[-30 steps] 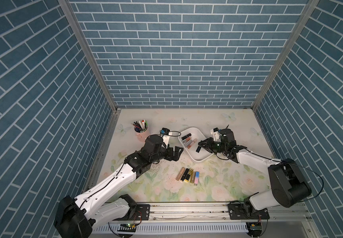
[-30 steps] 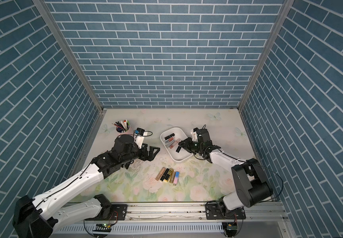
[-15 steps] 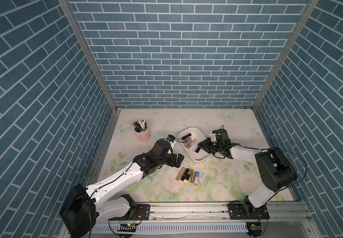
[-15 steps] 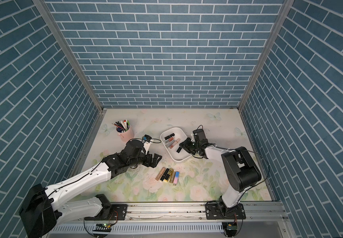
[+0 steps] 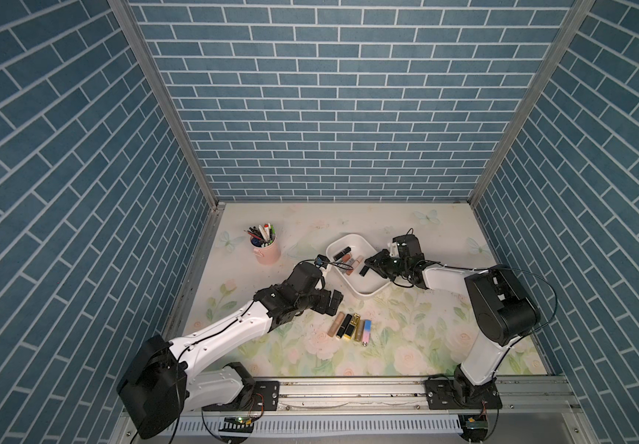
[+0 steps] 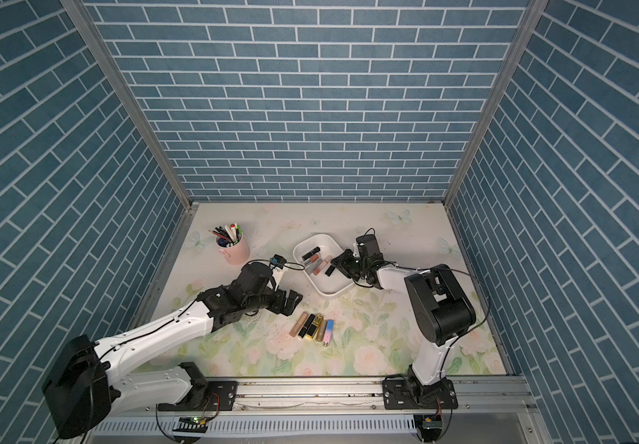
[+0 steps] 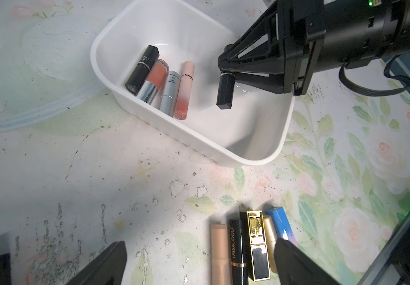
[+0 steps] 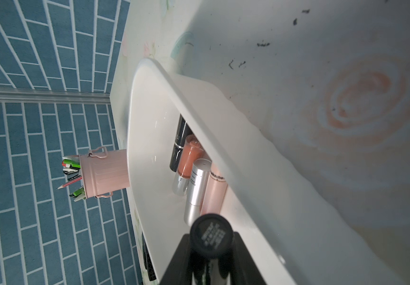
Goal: Put the lipstick into the storage box
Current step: Place the lipstick in the storage box.
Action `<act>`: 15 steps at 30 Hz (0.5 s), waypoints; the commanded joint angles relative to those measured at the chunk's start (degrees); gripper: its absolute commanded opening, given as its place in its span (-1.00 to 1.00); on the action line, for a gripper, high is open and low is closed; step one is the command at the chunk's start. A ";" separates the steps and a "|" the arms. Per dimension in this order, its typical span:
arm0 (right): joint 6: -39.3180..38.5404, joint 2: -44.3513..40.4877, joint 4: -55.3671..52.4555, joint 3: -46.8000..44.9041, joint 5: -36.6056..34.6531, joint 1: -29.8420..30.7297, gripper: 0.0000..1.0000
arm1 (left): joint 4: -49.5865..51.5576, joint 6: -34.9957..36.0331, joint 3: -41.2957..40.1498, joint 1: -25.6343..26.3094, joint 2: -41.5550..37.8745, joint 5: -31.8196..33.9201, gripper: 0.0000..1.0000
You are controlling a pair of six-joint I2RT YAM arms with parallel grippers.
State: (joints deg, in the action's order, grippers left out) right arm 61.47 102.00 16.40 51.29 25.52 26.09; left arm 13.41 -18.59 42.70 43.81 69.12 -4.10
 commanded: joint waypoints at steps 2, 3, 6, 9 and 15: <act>-0.13 2.37 -0.74 -0.21 -0.16 0.11 -0.37 | -0.02 0.73 -0.34 0.22 0.33 0.23 0.99; -0.20 2.38 -0.63 -0.29 -0.05 0.11 -0.35 | 0.00 0.66 -0.29 0.30 0.32 0.23 0.99; -0.21 2.24 -0.43 -0.38 0.23 0.11 -0.31 | -0.04 0.57 -0.08 0.31 0.50 0.23 0.99; -0.21 2.10 -0.29 -0.64 0.56 0.11 -0.29 | 0.20 0.48 0.02 0.33 0.34 0.41 0.99; -0.54 0.77 -0.22 -0.93 1.09 0.11 -0.26 | 0.55 0.40 -0.51 0.44 -0.38 0.91 0.99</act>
State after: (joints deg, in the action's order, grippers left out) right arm 61.71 102.17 17.19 51.31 26.24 26.09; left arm 13.41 -18.59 42.70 43.90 69.12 -3.99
